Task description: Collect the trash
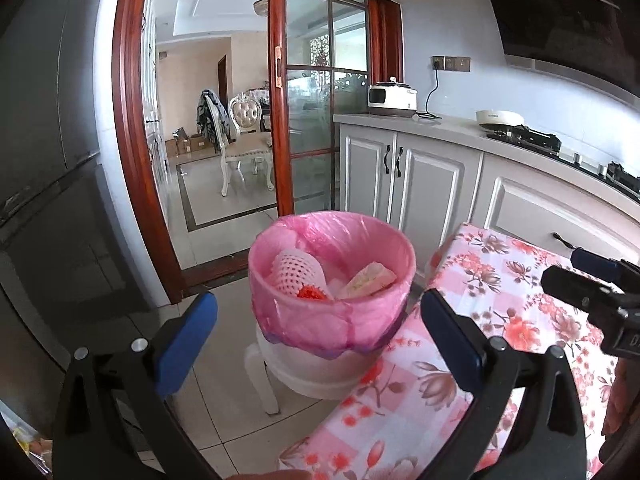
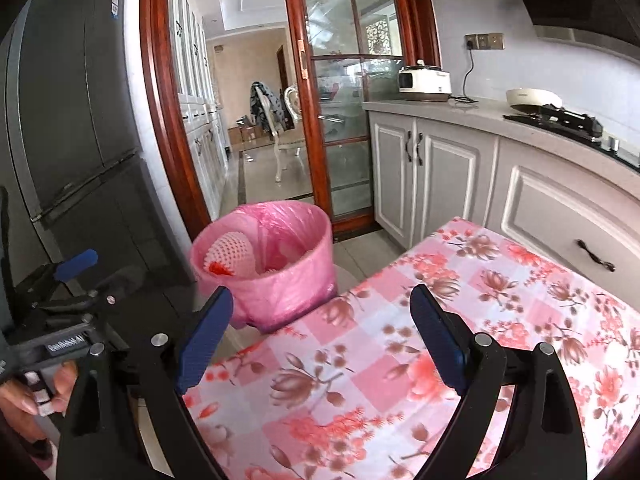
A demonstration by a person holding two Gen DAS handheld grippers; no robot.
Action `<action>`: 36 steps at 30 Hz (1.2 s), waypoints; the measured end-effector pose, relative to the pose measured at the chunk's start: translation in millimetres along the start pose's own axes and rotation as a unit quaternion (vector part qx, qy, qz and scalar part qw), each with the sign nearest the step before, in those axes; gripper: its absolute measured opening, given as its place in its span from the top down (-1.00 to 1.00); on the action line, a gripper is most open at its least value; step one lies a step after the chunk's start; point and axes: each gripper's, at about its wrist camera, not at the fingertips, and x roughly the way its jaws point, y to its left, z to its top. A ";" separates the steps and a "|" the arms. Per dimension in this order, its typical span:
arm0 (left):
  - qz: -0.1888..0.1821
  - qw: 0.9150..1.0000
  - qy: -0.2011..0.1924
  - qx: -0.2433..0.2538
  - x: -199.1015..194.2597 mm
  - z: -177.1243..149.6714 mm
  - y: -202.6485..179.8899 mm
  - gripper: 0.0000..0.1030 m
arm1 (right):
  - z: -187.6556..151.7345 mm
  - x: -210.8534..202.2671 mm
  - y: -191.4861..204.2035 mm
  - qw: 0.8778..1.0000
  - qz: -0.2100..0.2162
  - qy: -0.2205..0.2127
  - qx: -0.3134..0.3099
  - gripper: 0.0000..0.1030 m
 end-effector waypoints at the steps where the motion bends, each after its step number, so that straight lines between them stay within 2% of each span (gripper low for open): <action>1: -0.003 1.000 0.003 -0.003 -1.0 -0.4 -0.9 -0.91 | -1.6 -0.1 -1.2 1.000 -0.002 0.001 0.000 -0.65; 8: -0.004 1.000 0.008 -0.023 -9.8 -2.4 -7.9 -0.91 | -8.3 -4.5 -7.4 1.000 -0.011 0.004 -0.003 -0.65; 18: -0.013 1.000 0.018 -0.016 -16.5 -3.8 -17.7 -0.91 | -7.1 -11.2 -4.7 1.000 -0.006 0.002 -0.004 -0.65; 36: -0.009 0.999 0.020 -0.028 -22.3 -7.0 -11.6 -0.91 | -6.1 -11.1 -0.1 1.000 -0.006 0.004 -0.010 -0.65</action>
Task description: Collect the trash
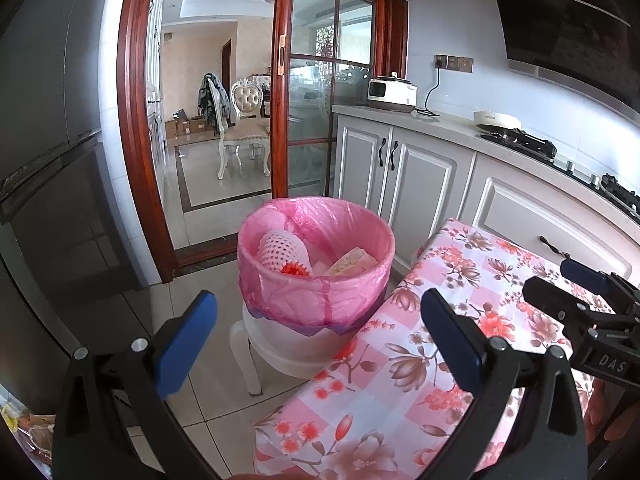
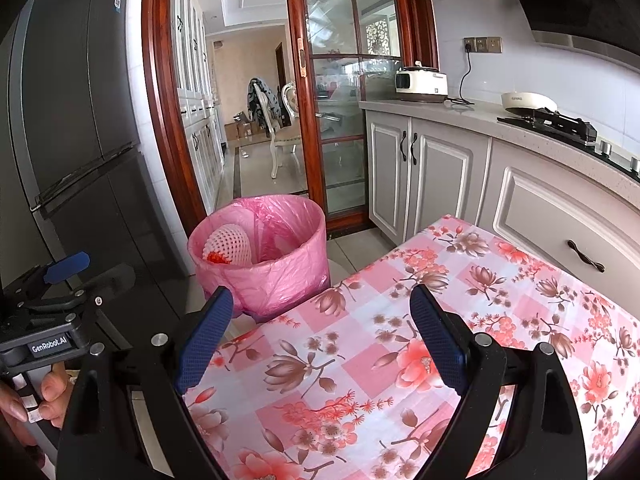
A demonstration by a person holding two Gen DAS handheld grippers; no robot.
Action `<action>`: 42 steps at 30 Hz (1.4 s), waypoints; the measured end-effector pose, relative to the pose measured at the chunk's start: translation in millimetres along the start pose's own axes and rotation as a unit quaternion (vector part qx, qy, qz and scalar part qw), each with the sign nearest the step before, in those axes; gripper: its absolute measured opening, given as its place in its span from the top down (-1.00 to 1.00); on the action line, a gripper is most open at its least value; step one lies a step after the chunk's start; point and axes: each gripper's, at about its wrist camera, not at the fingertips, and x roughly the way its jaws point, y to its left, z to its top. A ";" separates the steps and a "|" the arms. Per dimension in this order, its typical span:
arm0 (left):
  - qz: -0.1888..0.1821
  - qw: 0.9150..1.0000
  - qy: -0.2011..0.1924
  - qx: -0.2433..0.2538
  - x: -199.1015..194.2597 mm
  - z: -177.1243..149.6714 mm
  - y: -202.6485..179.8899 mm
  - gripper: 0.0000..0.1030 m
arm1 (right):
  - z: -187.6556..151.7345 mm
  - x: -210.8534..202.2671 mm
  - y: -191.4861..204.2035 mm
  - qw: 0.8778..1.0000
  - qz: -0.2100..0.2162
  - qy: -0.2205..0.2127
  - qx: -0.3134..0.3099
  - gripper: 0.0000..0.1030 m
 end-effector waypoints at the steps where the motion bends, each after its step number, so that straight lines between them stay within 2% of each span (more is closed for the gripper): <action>1: 0.000 1.000 0.000 0.001 -0.1 0.1 -0.1 -0.91 | 0.1 0.4 0.6 1.000 0.000 0.001 -0.001 -0.65; 42: -0.003 1.000 0.000 0.013 -1.4 -4.0 -0.5 -0.91 | 1.8 -5.7 3.1 1.000 0.004 -0.017 0.000 -0.65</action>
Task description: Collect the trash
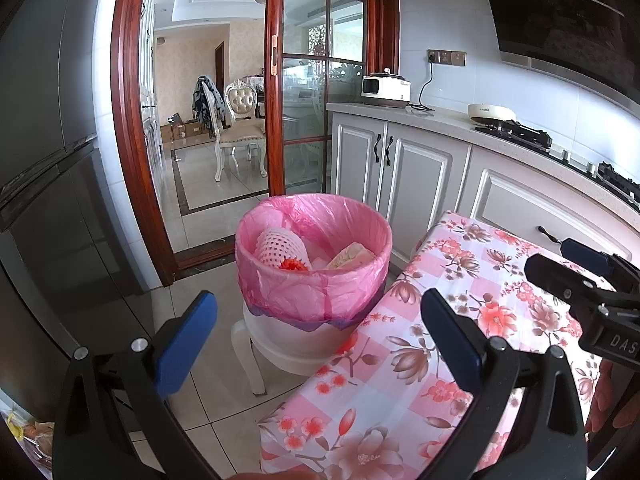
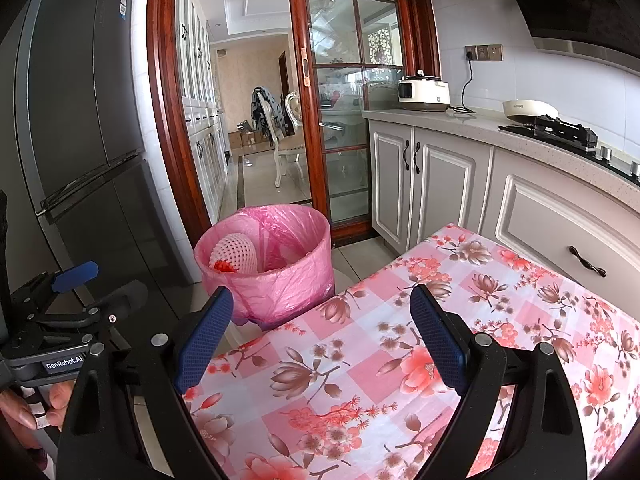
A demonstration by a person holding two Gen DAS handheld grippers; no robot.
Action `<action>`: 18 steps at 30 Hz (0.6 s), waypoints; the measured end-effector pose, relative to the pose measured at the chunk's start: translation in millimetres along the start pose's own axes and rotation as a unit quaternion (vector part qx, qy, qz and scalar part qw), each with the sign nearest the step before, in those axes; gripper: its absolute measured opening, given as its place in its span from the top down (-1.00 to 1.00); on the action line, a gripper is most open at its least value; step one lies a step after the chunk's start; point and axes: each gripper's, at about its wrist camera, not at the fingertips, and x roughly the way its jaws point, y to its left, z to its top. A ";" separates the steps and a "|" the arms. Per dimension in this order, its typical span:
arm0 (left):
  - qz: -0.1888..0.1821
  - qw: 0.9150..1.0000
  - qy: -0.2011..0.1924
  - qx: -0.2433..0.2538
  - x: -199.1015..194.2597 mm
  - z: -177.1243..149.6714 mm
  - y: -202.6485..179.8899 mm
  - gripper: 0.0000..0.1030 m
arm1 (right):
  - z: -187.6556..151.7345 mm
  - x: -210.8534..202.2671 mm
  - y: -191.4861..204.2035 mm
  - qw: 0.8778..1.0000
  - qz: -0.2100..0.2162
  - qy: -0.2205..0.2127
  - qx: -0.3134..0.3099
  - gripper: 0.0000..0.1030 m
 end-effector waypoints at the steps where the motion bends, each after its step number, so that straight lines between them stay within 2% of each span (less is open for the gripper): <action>1: 0.000 1.000 0.000 0.000 0.2 -0.5 0.5 -0.91 | -0.1 -0.2 0.0 1.000 0.000 0.000 0.000 -0.65; 18: 0.000 1.000 -0.004 0.005 -1.3 -0.4 1.1 -0.91 | -3.1 -1.4 1.1 1.000 0.000 -0.001 0.001 -0.65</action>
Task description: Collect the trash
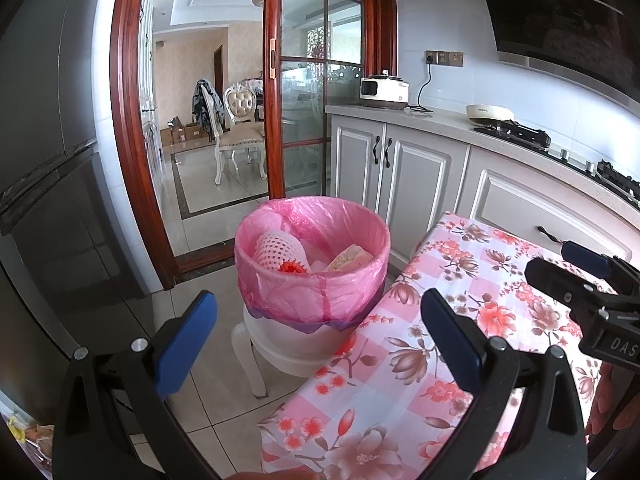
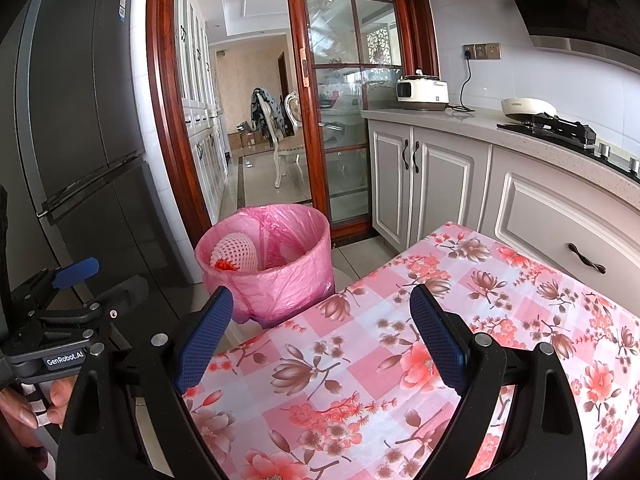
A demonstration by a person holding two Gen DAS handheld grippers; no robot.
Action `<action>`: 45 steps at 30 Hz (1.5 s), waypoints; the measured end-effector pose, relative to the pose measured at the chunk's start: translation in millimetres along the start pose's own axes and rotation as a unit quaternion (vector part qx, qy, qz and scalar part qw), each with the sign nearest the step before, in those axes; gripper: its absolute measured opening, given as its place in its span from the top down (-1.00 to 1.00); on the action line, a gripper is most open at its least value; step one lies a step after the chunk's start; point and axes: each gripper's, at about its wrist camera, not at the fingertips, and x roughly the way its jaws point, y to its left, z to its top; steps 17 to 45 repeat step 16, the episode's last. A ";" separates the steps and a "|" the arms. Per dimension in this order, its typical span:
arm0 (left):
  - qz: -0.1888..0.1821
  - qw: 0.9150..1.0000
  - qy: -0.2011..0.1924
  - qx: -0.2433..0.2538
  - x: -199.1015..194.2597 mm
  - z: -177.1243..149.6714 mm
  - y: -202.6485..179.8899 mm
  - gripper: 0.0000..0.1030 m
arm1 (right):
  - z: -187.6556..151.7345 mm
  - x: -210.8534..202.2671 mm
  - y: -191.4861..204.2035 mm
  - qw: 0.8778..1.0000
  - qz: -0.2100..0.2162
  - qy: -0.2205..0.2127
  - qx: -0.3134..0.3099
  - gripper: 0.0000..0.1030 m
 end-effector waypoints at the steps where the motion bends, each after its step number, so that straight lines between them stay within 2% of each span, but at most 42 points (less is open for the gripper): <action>1: 0.000 1.000 -0.001 0.000 -0.3 0.4 0.3 -0.91 | 0.0 0.1 0.1 1.000 0.000 0.000 0.000 -0.65; 4: -0.004 1.000 -0.005 0.001 -1.5 1.3 0.4 -0.91 | -1.2 -1.0 0.0 1.000 0.000 -0.001 0.000 -0.65; 7: 0.015 1.000 -0.008 0.003 -2.5 2.0 -0.2 -0.91 | -1.9 -1.7 -0.1 1.000 -0.001 -0.001 0.001 -0.65; 14: 0.018 1.000 -0.014 0.002 -6.2 3.3 -0.6 -0.91 | -10.0 -14.4 -5.7 1.000 -0.002 -0.007 0.008 -0.65; 45: 0.017 1.000 -0.013 0.003 -7.5 3.1 -2.6 -0.91 | -12.2 -19.6 -10.0 1.000 -0.003 -0.009 0.009 -0.65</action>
